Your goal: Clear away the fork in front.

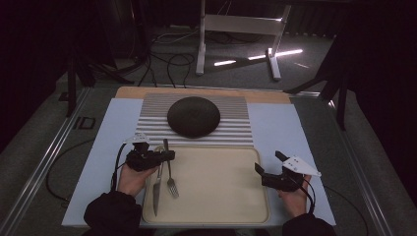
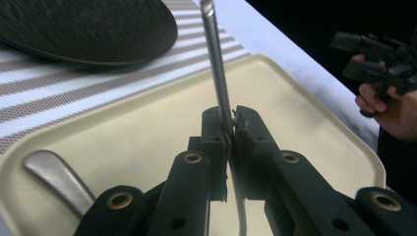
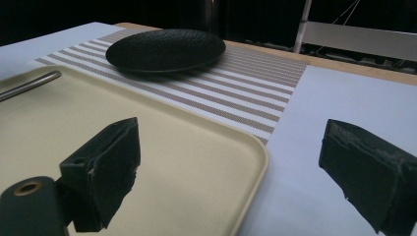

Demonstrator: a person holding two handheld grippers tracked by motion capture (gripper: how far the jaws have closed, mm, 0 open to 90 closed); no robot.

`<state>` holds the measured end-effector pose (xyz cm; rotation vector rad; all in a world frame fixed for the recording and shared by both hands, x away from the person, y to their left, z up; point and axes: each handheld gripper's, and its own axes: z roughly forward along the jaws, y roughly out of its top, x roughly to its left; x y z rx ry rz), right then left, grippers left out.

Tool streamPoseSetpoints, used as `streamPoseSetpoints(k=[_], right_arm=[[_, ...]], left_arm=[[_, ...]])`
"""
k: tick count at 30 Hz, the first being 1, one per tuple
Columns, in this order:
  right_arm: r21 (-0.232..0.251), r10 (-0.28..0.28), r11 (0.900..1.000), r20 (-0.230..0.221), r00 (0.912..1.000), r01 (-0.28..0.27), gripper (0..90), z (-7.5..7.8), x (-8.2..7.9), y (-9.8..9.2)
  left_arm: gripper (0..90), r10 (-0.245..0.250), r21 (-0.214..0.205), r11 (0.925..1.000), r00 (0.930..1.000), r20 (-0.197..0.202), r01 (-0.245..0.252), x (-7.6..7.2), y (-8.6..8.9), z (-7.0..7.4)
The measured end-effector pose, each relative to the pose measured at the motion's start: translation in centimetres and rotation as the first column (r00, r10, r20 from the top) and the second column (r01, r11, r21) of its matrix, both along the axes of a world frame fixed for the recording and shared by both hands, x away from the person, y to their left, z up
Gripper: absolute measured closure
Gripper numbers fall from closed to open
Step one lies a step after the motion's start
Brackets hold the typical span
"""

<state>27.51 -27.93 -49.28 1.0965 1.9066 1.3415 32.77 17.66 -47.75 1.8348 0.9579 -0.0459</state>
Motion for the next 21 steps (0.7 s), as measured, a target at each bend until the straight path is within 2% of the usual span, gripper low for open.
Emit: streamPoseSetpoints(k=[7,9,19,21], right_arm=[[0.003,0.001,1.0,0.0,1.0,-0.001,8.6,0.0,0.0,-0.1],[0.005,-0.002,1.0,-0.001,1.0,0.002,8.6,0.0,0.0,-0.1],[0.016,-0.005,0.9999,-0.005,1.0,0.005,8.7,0.0,0.0,-0.3],[0.019,-0.006,0.9998,-0.005,1.0,0.006,8.6,0.0,0.0,-0.4]], left_arm=[[80.1,-0.019,0.02,0.9996,0.9994,-0.03,0.02,0.0,0.0,-1.6],[78.3,-0.033,0.014,0.9993,0.9979,-0.057,0.033,-0.1,0.3,-2.5],[75.5,-0.038,0.005,0.9993,0.9939,-0.103,0.038,-0.2,0.5,-3.7],[74.7,-0.034,0.018,0.9992,0.9931,-0.112,0.036,-0.3,0.6,-4.0]])
